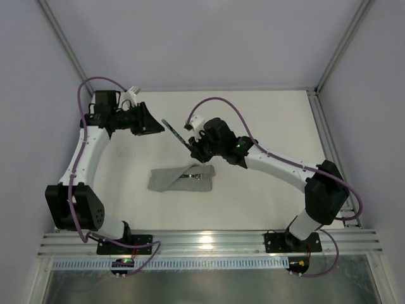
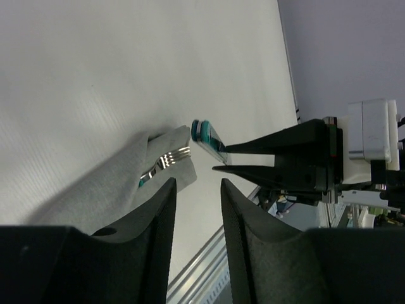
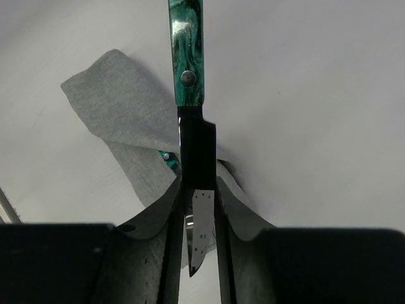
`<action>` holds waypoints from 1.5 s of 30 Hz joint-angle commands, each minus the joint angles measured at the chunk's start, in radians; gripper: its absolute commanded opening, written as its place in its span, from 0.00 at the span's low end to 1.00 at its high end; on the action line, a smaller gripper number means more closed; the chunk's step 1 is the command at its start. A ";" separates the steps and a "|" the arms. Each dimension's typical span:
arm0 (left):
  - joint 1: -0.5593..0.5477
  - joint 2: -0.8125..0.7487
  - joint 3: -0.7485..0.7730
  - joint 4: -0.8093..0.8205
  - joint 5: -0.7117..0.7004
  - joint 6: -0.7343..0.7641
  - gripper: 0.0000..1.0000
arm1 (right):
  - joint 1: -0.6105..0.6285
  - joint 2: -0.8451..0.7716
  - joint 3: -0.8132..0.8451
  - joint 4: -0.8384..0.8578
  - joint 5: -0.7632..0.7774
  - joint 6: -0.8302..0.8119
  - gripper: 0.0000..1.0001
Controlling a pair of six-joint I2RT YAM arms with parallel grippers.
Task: Fold the napkin into a case and place the utensils inside
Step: Pass from the left arm to the right, then insert the knife into the folded napkin.
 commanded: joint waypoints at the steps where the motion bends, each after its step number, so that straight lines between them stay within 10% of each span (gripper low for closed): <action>1: 0.006 -0.008 -0.011 -0.068 -0.008 0.085 0.37 | -0.013 -0.028 0.006 -0.033 -0.024 -0.040 0.03; 8: 0.006 0.003 -0.002 -0.121 -0.073 0.137 0.72 | -0.014 -0.055 -0.011 -0.187 -0.012 -0.147 0.03; 23: 0.006 0.043 -0.086 -0.223 -0.395 0.403 0.48 | -0.105 -0.140 -0.033 -0.711 -0.182 -0.745 0.03; 45: -0.051 0.198 -0.327 -0.031 -0.448 0.457 0.43 | -0.161 0.222 0.199 -0.784 0.001 -0.794 0.03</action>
